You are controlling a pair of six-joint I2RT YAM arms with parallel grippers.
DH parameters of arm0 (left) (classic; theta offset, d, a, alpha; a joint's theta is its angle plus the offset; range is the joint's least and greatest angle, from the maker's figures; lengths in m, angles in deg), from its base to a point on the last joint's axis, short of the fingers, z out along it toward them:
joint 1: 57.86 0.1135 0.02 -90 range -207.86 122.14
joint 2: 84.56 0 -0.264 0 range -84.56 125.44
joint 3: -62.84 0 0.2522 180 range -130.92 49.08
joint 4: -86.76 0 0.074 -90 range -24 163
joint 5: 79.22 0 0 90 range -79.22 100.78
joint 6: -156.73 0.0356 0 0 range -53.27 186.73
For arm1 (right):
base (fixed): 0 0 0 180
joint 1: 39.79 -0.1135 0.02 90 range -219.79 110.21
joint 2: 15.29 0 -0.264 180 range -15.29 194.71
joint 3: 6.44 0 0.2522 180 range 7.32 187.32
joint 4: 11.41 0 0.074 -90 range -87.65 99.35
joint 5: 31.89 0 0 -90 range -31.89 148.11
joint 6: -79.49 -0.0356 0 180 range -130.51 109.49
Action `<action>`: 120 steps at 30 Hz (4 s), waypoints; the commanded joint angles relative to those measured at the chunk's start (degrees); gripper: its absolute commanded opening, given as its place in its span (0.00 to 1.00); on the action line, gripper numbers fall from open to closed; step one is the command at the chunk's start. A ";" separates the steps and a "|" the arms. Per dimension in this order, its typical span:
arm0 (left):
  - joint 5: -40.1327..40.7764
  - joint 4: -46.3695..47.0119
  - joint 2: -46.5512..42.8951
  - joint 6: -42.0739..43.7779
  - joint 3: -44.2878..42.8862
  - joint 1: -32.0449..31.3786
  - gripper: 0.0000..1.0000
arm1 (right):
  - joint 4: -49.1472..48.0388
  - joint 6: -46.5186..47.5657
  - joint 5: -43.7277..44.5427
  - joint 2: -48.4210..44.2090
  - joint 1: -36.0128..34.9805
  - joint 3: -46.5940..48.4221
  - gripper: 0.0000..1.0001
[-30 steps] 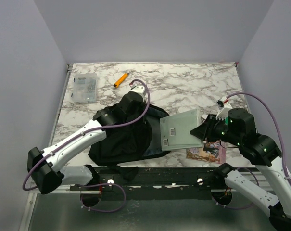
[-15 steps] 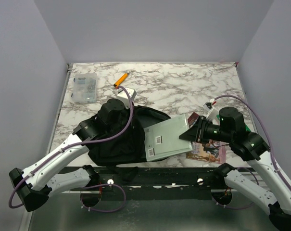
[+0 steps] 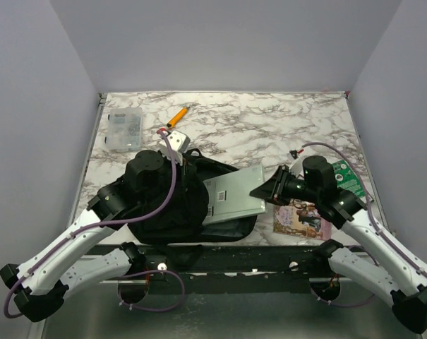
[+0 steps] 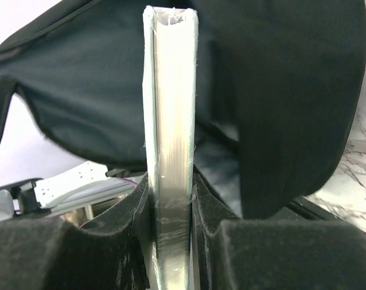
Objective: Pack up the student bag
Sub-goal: Place the book in the student bag.
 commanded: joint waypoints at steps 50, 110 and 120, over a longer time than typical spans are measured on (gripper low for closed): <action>-22.89 15.10 13.80 -4.55 -8.23 0.15 0.00 | -84.00 -19.61 17.38 40.90 -21.70 -12.42 0.02; -13.40 18.31 5.65 -2.48 0.93 3.51 0.00 | -48.66 -4.81 16.74 37.07 -22.19 -7.95 0.79; -14.29 18.46 5.62 -2.10 0.90 3.87 0.00 | -37.09 3.14 19.15 40.33 -23.54 2.98 0.92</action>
